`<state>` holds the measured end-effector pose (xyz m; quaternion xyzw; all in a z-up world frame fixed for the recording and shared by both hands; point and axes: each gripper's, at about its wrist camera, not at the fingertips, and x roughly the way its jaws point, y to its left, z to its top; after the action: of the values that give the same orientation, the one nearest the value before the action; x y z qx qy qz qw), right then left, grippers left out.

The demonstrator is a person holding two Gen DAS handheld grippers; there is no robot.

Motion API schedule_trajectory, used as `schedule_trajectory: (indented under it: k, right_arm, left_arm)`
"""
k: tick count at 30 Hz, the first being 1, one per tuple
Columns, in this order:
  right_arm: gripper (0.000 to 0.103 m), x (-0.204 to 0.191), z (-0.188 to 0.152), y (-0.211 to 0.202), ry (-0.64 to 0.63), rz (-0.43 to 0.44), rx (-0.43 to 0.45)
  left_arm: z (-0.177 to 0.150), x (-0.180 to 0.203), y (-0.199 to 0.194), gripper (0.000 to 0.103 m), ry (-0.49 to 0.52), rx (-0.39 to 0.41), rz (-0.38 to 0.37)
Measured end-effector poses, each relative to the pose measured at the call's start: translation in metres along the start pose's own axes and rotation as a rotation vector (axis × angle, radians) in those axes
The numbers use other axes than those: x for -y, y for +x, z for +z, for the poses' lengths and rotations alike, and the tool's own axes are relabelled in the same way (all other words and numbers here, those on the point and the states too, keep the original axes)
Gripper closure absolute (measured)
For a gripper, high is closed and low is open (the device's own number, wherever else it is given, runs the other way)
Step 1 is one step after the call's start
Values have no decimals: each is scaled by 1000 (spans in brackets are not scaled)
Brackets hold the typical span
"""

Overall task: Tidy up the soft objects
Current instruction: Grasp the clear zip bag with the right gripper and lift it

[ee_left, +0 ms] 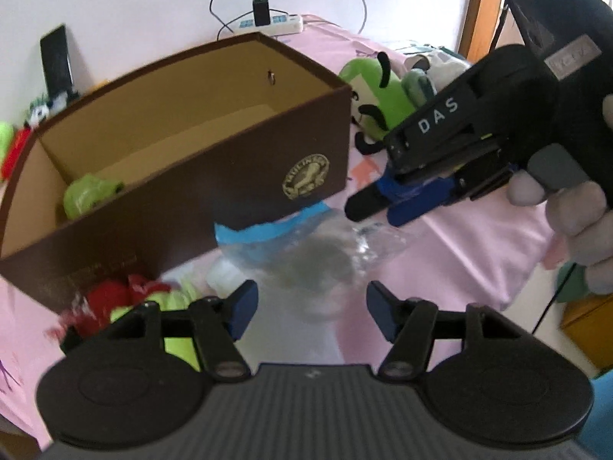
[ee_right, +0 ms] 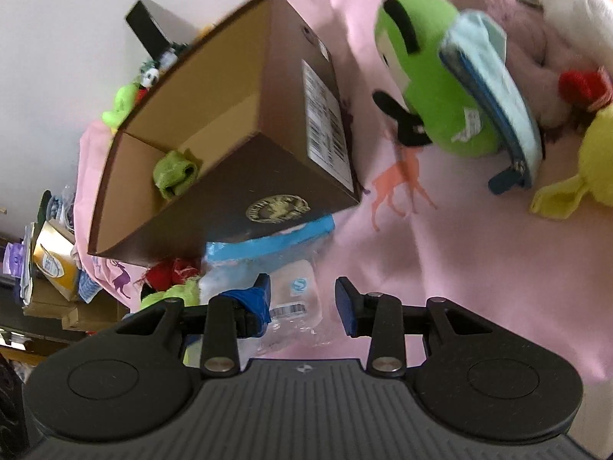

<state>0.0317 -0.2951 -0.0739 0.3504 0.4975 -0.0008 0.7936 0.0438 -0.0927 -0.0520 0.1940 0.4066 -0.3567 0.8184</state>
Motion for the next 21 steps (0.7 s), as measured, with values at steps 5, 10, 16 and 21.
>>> schedule_trajectory:
  k: [5, 10, 16, 21]
  right_arm:
    - [82, 8, 6, 7, 56, 19, -31]
    - [80, 6, 6, 9, 33, 32, -44]
    - [83, 1, 0, 1, 3, 46, -56]
    - [84, 4, 0, -23, 51, 108, -61]
  left_arm:
    - [1, 3, 7, 41, 55, 15, -12]
    - [-1, 2, 5, 56, 77, 25, -33]
    - [0, -9, -5, 66, 39, 41, -106]
    - [4, -16, -31, 66, 31, 108, -166]
